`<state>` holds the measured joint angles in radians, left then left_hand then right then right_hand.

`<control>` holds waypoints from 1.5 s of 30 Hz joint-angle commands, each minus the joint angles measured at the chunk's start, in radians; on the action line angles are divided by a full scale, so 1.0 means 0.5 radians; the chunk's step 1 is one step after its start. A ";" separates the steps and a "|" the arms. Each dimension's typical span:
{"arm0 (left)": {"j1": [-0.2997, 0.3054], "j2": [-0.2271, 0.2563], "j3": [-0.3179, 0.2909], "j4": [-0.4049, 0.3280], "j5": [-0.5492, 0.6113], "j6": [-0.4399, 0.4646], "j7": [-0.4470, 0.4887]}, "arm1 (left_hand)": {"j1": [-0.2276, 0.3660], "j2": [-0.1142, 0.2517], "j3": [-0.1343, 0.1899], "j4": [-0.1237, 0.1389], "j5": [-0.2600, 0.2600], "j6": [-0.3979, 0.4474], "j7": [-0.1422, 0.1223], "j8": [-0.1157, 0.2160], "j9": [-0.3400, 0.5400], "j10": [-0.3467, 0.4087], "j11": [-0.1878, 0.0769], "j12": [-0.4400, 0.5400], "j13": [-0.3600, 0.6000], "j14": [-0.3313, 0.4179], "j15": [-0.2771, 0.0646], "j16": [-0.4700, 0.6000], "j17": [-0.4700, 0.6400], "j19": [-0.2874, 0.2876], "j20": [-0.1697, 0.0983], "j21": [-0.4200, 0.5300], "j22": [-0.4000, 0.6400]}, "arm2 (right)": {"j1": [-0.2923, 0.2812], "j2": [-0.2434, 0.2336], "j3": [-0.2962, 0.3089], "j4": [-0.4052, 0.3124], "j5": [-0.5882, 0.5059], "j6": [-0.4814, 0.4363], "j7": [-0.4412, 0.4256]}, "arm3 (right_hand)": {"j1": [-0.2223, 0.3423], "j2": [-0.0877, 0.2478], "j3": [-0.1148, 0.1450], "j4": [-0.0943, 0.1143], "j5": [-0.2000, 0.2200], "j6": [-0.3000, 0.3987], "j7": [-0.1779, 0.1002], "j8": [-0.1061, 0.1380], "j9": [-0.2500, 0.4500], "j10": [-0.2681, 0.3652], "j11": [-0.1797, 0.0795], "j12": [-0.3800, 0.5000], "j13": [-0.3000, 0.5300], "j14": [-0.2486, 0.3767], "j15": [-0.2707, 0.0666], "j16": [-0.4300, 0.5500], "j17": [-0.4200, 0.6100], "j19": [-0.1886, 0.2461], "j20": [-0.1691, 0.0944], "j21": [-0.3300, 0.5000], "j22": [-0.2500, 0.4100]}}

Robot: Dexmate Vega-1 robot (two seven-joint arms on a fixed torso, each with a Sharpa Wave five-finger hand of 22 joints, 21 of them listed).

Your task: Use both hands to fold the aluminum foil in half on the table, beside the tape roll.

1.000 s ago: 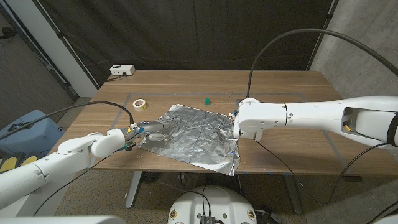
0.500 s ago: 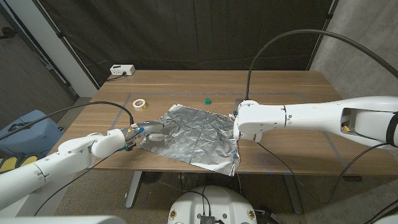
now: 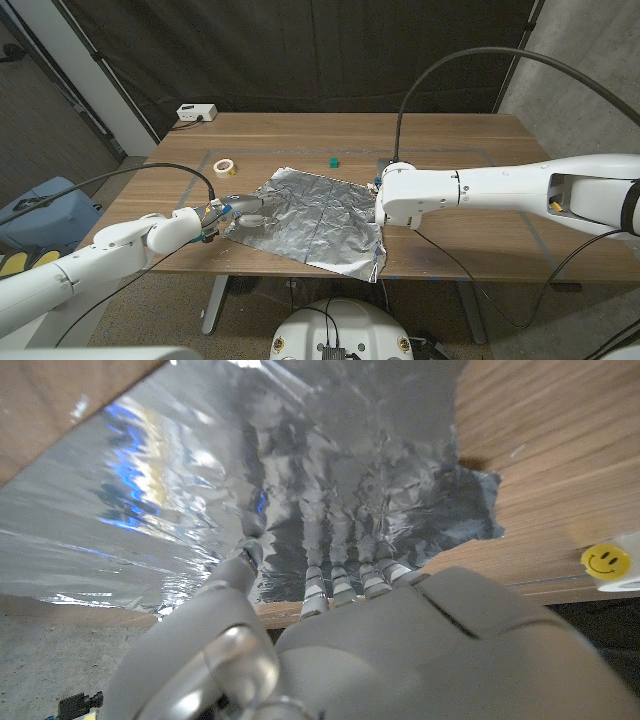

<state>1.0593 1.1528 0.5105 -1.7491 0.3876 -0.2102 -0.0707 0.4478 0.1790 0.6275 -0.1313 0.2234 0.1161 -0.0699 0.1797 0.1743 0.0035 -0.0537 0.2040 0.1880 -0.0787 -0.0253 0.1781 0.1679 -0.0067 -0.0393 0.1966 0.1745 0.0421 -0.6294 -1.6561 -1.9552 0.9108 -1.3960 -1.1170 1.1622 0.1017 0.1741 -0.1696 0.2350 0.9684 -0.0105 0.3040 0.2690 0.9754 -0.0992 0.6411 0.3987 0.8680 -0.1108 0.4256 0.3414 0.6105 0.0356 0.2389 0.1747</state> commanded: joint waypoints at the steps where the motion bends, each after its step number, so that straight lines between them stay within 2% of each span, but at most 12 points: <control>1: 0.004 0.002 -0.001 -0.005 -0.001 -0.003 -0.002 | 0.025 -0.001 0.007 -0.011 0.009 0.012 0.003 0.010 0.007 0.015 -0.008 0.012 0.005 0.011 0.004 0.006 0.001 0.041 0.005 0.014 0.003 | 0.042 -0.039 -0.033 -0.078 -0.009 0.000 0.000 | 0.030 -0.002 0.018 0.004 -0.001 0.018 0.001 0.005 0.003 0.021 -0.005 0.010 0.004 0.022 -0.168 0.008 0.011 0.019 0.001 0.000 0.003; 4: 0.005 0.002 -0.001 -0.007 0.000 -0.003 -0.001 | 0.028 -0.001 0.007 -0.012 0.009 0.014 0.004 0.011 0.007 0.016 -0.009 0.012 0.005 0.012 0.003 0.006 0.001 0.042 0.005 0.014 0.003 | 0.054 -0.048 -0.035 -0.096 -0.002 0.000 0.000 | 0.036 -0.001 0.019 0.005 -0.003 0.021 -0.011 0.004 0.003 0.020 -0.006 0.011 0.005 0.025 -0.166 0.010 0.012 0.019 -0.001 -0.001 0.003; 15: -0.001 -0.007 0.003 -0.002 -0.004 -0.010 -0.009 | 0.037 -0.003 0.006 -0.016 0.009 0.016 0.003 0.010 0.007 0.018 -0.009 0.012 0.005 0.013 0.003 0.005 0.001 0.045 0.003 0.014 0.004 | 0.117 -0.040 -0.053 -0.140 0.026 0.000 0.000 | 0.060 0.003 0.021 0.007 -0.011 0.033 0.001 -0.001 -0.001 0.032 -0.006 0.017 0.000 0.037 -0.174 0.018 0.018 0.025 -0.001 -0.006 0.004; 26: -0.008 -0.017 0.009 0.011 -0.011 -0.022 -0.014 | 0.047 -0.004 0.003 -0.019 0.008 0.018 0.004 0.010 0.007 0.025 -0.010 0.014 0.005 0.023 0.004 0.007 0.002 0.050 0.005 0.014 0.004 | 0.213 0.017 -0.087 -0.116 0.082 0.000 0.000 | 0.074 0.007 0.021 0.011 -0.019 0.042 0.001 -0.003 0.001 0.034 -0.004 0.022 0.002 0.041 -0.168 0.020 0.021 0.028 0.000 -0.010 0.004; 45: -0.016 -0.028 0.018 0.023 -0.027 -0.028 -0.031 | 0.061 -0.005 -0.003 -0.022 0.005 0.024 0.002 0.010 0.007 0.028 -0.012 0.013 0.005 0.028 0.002 0.006 0.002 0.055 0.005 0.013 0.004 | 0.366 0.037 -0.174 -0.166 0.107 0.000 0.000 | 0.101 0.010 0.021 0.015 -0.033 0.055 0.004 -0.008 0.003 0.045 -0.003 0.031 0.001 0.058 -0.170 0.026 0.024 0.039 0.018 -0.016 0.005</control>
<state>1.0537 1.1414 0.5162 -1.7406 0.3784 -0.2227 -0.0791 0.4680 0.1771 0.6218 -0.1366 0.2234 0.1159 -0.0697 0.1816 0.1749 0.0145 -0.0536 0.2031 0.1883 -0.0712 -0.0251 0.1780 0.1679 -0.0067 -0.0393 0.1928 0.1745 0.1858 -0.6200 -1.7225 -2.0288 0.9556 -1.3960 -1.1170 1.2016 0.1071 0.1782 -0.1654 0.2194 0.9883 -0.0090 0.3040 0.2692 0.9892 -0.1026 0.6488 0.3968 0.8903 -0.1194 0.4331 0.3505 0.6230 0.0374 0.2321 0.1745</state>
